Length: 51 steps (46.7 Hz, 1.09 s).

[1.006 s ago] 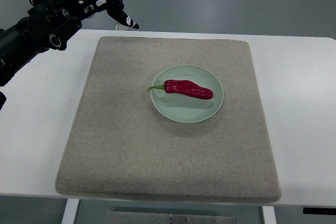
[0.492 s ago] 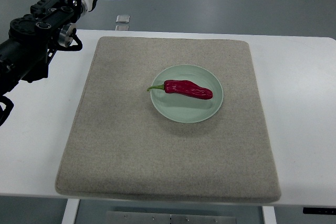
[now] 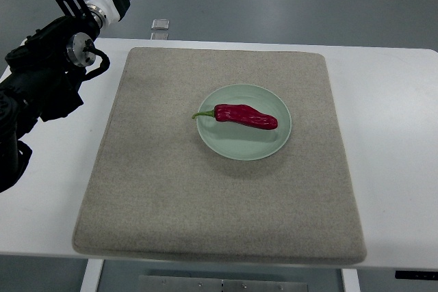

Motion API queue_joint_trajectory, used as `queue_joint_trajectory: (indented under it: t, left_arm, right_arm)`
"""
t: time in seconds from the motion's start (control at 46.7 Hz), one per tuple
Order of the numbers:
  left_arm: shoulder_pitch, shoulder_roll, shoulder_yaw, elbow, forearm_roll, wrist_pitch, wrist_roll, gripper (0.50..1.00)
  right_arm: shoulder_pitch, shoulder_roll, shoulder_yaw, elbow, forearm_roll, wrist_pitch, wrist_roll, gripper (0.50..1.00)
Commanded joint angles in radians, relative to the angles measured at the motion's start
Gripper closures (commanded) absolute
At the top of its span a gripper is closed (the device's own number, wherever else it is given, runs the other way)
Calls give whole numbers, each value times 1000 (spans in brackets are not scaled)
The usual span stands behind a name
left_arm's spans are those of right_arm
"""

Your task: Place red pepper on plate with left hand

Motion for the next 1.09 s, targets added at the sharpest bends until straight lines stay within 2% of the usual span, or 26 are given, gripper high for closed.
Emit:
queue_joint_trajectory:
  t: [0.0, 0.107, 0.278, 1.07]
  left_arm:
    - [24, -25, -50, 57, -12, -34, -2, 536]
    - [37, -42, -89, 103, -14, -62, -2, 536]
    - [44, -42, -87, 114, -78, -134, -4, 531]
    - [52, -42, -83, 99, -72, -135, -5, 508]
  right_arm:
    - [0, 0, 0, 0, 0, 0, 0, 568]
    - [0, 0, 0, 0, 0, 0, 0, 568]
    - [0, 0, 0, 0, 0, 0, 0, 568]
    - [0, 0, 0, 0, 0, 0, 0, 568]
